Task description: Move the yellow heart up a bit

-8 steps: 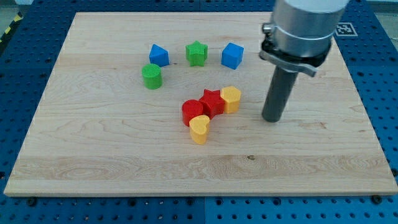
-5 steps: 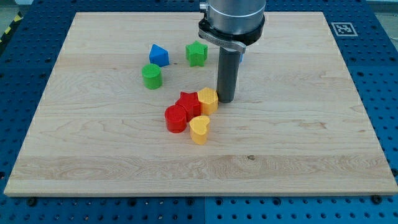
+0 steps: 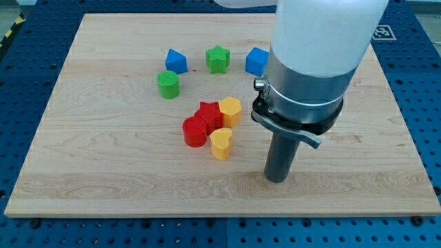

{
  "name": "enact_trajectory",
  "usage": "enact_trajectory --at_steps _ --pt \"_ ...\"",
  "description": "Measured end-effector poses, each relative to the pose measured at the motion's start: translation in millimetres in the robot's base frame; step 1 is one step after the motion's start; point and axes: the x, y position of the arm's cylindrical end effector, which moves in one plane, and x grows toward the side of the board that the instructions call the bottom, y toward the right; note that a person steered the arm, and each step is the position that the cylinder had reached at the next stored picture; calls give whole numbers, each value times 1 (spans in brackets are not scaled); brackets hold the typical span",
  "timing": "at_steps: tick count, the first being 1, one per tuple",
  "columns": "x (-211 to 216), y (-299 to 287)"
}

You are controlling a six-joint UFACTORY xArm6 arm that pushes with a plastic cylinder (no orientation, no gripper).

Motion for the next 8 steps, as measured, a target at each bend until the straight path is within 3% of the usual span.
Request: enact_trajectory --at_steps 2,4,8 --pt "22 -65" --pt "3 -92" --pt "-47 -77"
